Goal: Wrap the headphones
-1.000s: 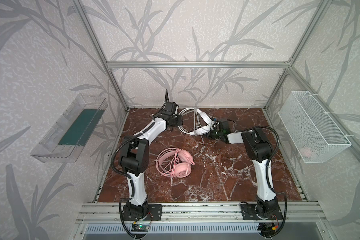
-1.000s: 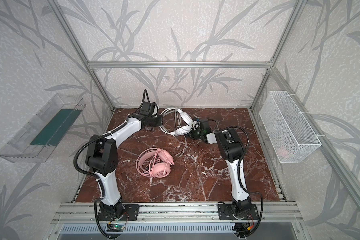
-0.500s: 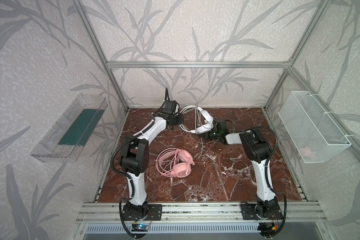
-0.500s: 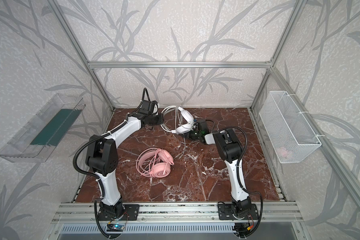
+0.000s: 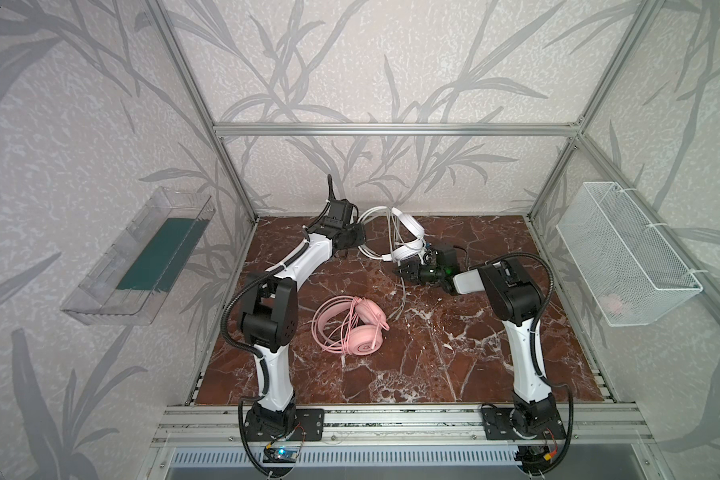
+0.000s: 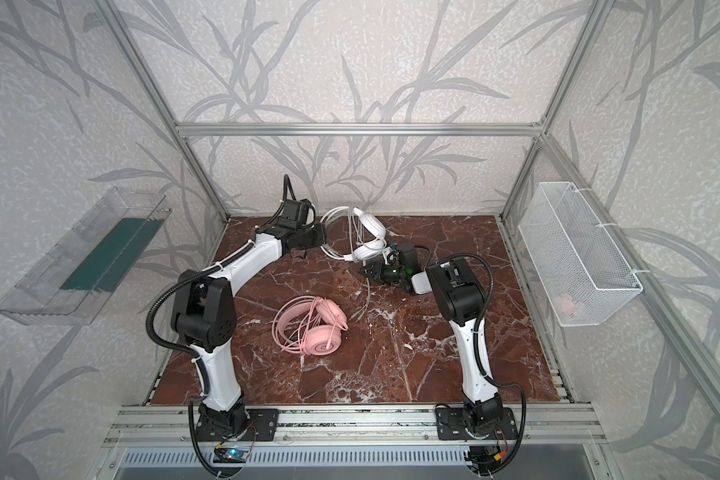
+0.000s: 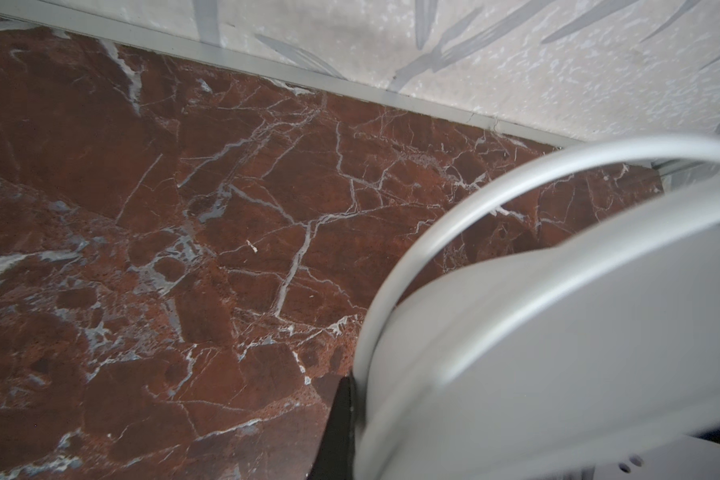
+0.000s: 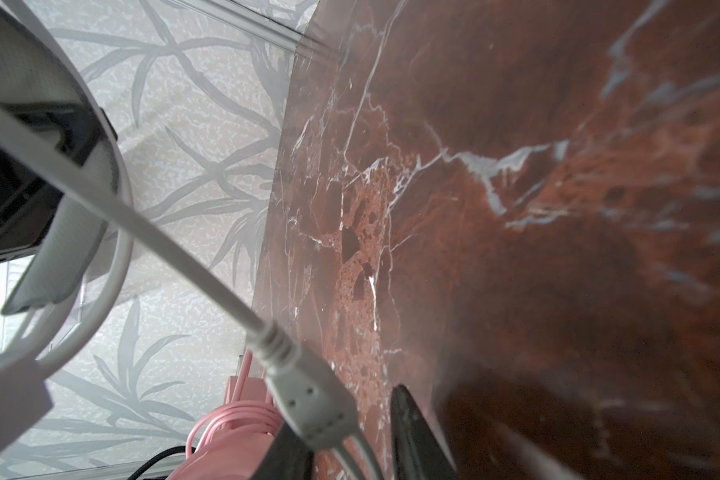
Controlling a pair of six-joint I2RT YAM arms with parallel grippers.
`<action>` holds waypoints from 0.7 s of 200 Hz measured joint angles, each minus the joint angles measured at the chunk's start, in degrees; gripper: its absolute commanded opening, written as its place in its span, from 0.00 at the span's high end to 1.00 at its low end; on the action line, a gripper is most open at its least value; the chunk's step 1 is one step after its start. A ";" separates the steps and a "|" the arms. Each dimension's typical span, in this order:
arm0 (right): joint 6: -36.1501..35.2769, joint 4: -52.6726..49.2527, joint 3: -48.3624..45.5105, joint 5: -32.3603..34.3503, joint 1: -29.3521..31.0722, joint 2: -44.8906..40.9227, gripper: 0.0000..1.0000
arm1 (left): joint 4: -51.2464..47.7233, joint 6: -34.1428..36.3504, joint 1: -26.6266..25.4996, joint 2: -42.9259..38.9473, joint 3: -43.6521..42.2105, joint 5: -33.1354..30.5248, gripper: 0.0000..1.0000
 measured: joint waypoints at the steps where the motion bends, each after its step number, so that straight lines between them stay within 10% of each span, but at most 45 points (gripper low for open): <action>1: 0.02 0.02 -0.04 -0.04 0.00 -0.04 0.71 | 0.04 -0.04 0.00 0.00 -0.02 -0.04 1.00; 140: 0.04 -4.28 -9.86 -2.64 0.28 -6.67 1.00 | 2.93 -4.59 -2.75 0.04 -4.81 -4.17 1.00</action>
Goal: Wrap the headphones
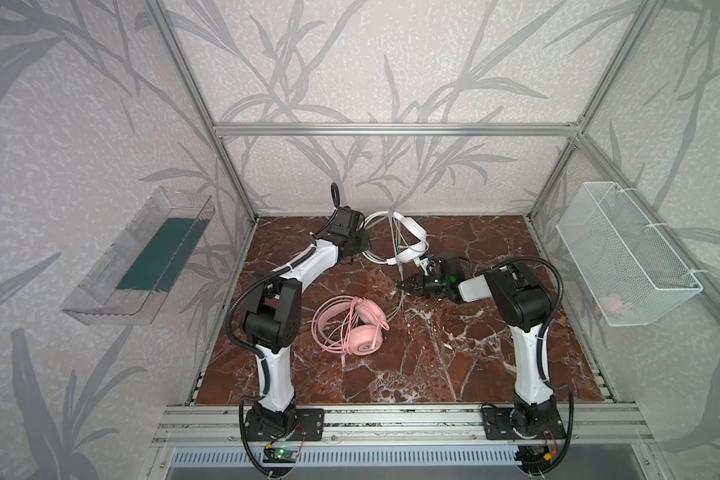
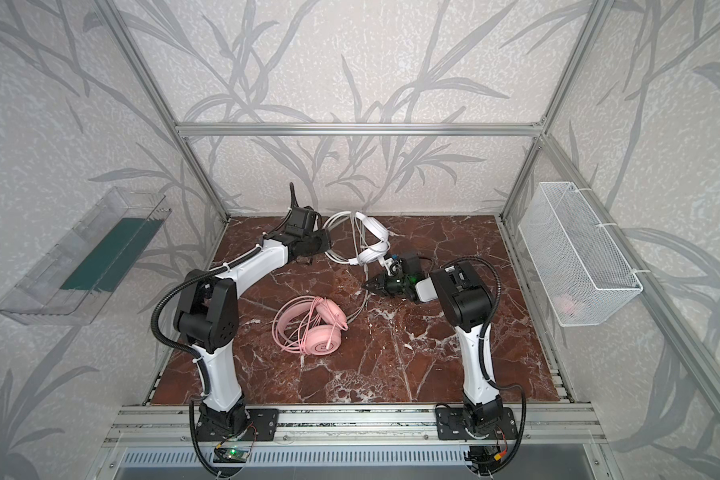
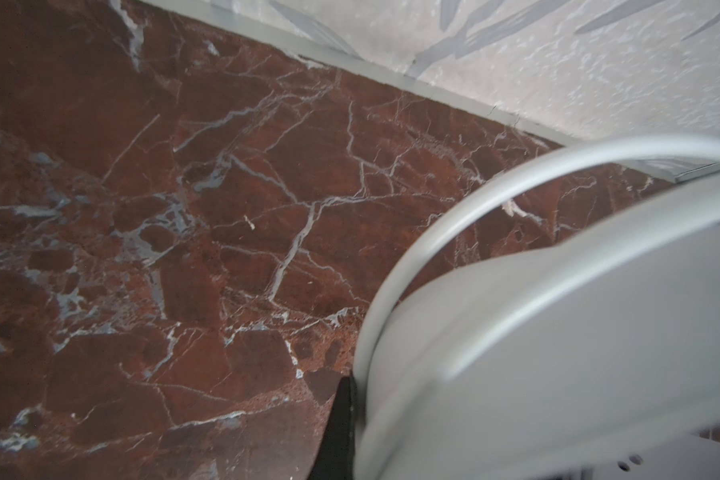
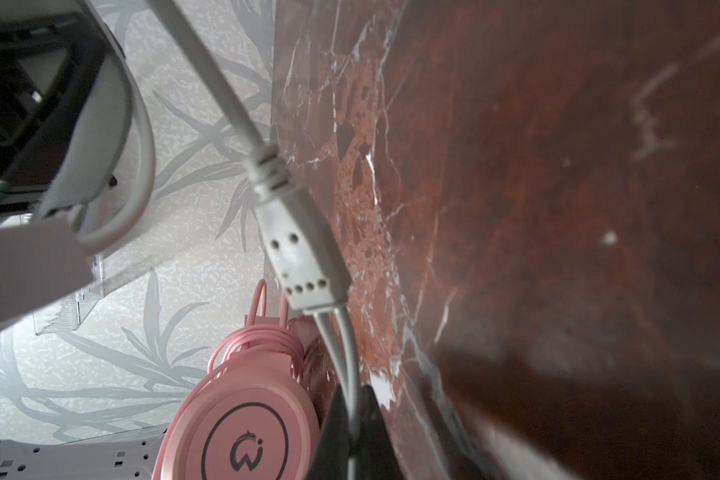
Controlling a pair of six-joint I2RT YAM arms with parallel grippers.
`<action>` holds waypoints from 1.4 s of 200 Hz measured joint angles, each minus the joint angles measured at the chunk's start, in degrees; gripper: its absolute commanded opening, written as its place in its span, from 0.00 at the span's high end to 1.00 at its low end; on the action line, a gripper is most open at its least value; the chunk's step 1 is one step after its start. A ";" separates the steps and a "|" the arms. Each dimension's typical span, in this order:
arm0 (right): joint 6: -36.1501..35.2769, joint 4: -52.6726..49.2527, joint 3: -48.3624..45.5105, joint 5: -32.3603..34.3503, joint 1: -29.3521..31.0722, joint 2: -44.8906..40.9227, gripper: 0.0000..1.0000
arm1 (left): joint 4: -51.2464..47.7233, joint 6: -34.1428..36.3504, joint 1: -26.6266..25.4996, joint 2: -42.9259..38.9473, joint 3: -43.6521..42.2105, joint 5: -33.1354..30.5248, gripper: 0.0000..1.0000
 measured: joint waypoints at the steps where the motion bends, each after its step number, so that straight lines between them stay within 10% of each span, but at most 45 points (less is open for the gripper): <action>1: -0.04 -0.17 -0.20 0.00 -0.02 -0.17 1.00 | 0.00 -0.04 -0.07 0.00 -0.09 -0.11 1.00; 150: -6.10 -24.68 -9.16 -3.13 -11.82 -12.55 1.00 | 0.04 -7.85 -5.38 4.85 -1.25 -4.79 1.00; 280: -7.21 -31.54 -13.81 -0.20 -10.45 -16.35 0.95 | -4.28 -11.67 -8.96 11.67 3.67 -5.29 1.00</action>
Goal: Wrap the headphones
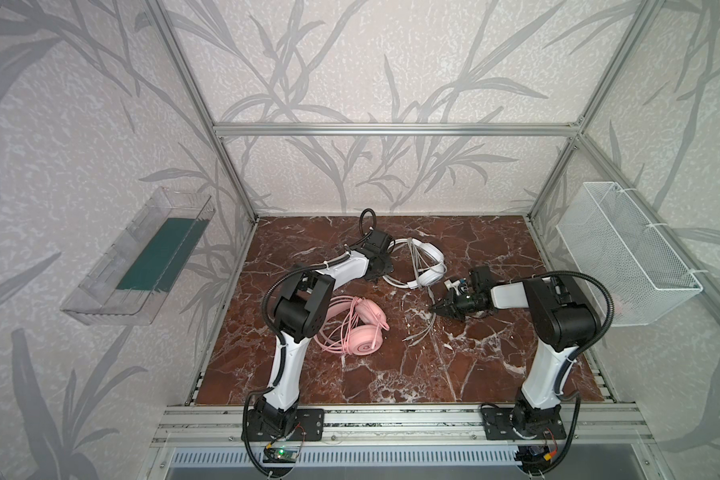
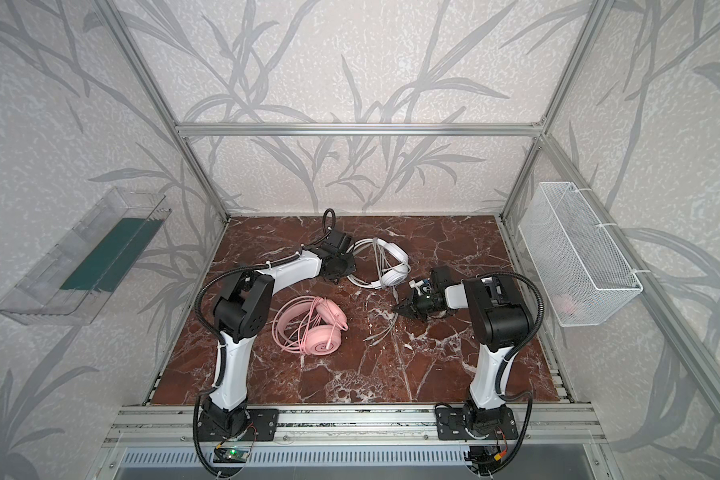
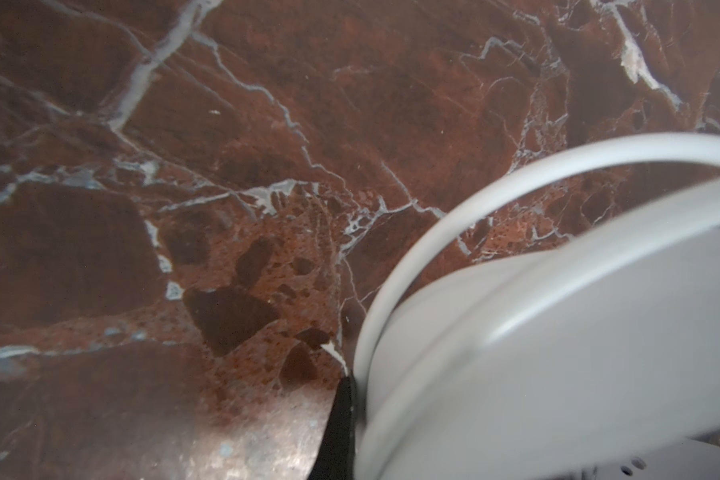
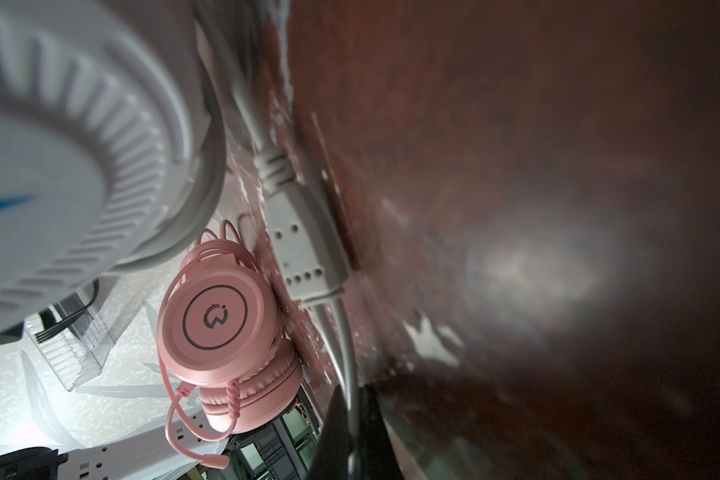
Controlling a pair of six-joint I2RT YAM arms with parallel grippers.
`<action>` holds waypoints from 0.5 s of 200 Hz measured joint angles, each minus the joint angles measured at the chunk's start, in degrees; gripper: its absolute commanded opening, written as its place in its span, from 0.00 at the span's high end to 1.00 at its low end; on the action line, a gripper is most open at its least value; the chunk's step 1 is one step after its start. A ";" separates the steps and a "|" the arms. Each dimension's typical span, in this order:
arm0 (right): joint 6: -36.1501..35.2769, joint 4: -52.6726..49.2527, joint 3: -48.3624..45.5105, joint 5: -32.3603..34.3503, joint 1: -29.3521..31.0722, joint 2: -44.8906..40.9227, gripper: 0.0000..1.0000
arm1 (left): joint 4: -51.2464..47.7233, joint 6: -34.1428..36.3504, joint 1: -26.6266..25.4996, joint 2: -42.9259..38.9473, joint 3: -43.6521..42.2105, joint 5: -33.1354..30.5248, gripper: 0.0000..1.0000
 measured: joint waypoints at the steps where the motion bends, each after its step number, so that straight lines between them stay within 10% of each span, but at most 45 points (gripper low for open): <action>1: 0.02 0.02 -0.07 0.11 0.07 -0.09 0.95 | -0.11 0.02 -0.02 0.04 0.11 0.00 1.00; 100: -9.27 -8.70 0.52 5.95 4.46 -4.87 0.71 | -8.02 0.09 -0.48 5.46 8.61 -0.46 1.00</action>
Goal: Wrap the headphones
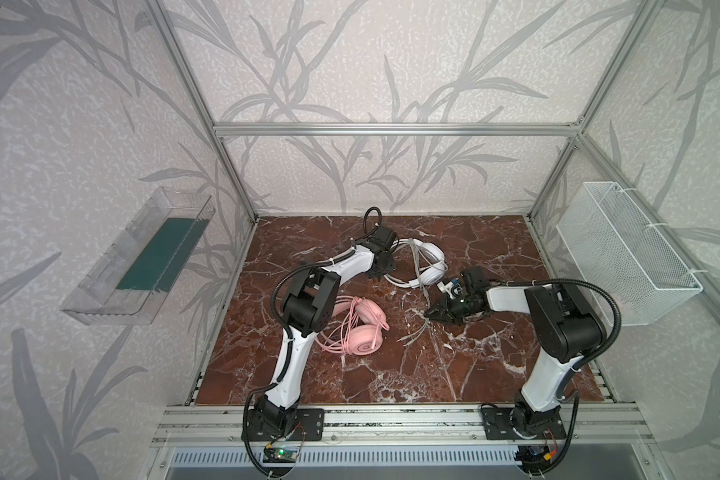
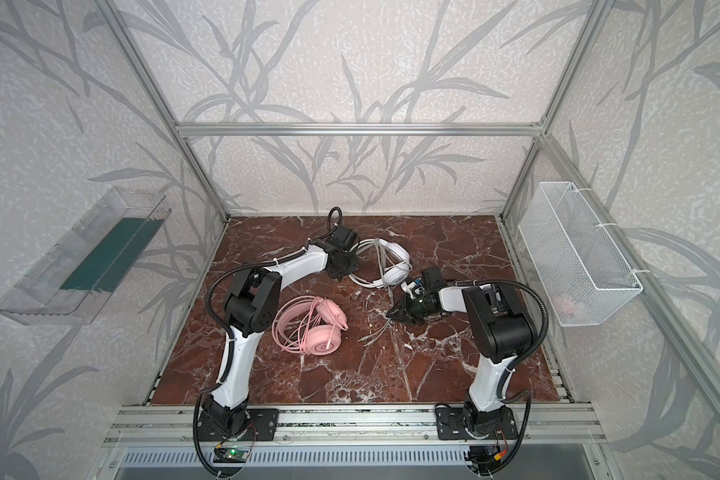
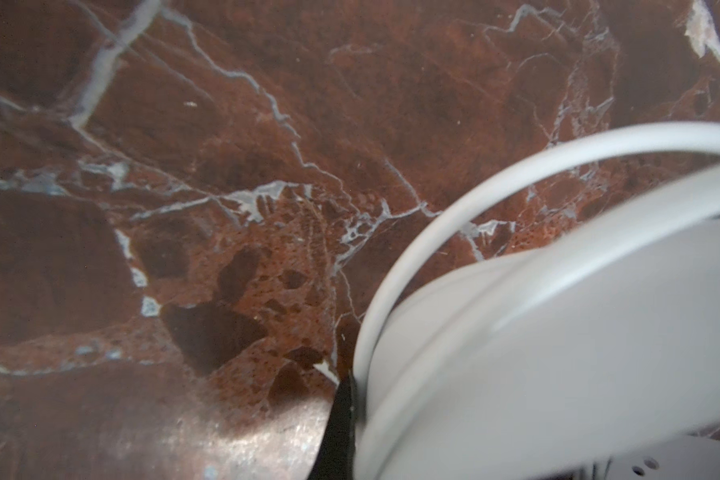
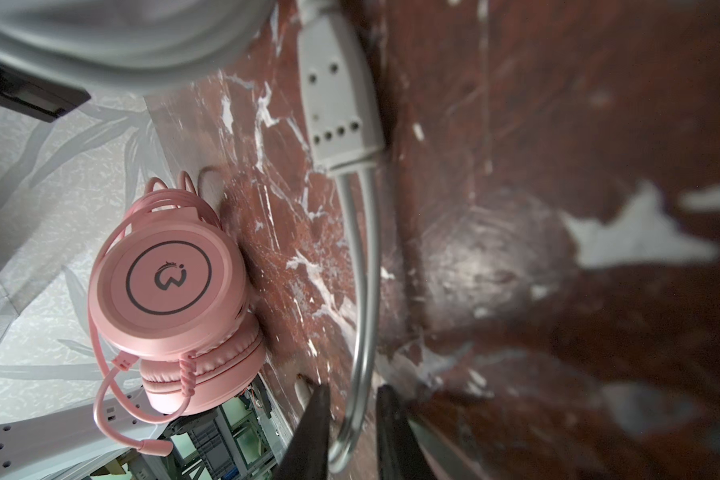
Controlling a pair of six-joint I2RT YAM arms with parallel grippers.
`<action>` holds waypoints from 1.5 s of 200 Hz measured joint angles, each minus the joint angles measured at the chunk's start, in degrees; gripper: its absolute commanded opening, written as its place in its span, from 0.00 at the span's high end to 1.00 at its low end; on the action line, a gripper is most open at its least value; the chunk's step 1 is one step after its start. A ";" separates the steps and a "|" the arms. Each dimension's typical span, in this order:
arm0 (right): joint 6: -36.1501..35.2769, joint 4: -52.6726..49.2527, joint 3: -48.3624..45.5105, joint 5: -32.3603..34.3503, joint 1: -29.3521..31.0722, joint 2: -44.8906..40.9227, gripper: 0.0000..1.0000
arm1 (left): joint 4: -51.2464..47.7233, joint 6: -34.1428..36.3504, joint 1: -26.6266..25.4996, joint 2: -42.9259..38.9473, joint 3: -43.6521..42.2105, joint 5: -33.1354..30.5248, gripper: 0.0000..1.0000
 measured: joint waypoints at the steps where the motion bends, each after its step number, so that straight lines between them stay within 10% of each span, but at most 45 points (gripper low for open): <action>1: -0.17 -0.22 0.02 0.15 0.00 -0.09 0.71 | 0.00 0.02 0.00 0.00 0.02 0.00 1.00; 81: -18.21 -16.37 2.82 8.57 3.21 -15.52 0.56 | -0.68 0.28 0.00 0.04 0.28 -0.22 1.00; 150: -50.90 -35.78 19.10 21.57 9.81 -24.41 0.45 | -0.68 1.36 0.00 0.04 0.31 -0.17 1.00; 227: -90.14 -40.33 17.75 29.09 14.27 -22.91 0.41 | -0.70 1.77 0.00 0.04 0.33 0.50 1.00; 300: -102.88 -34.23 17.64 35.93 19.43 -9.49 0.43 | -2.78 3.69 0.00 1.20 2.56 1.27 1.00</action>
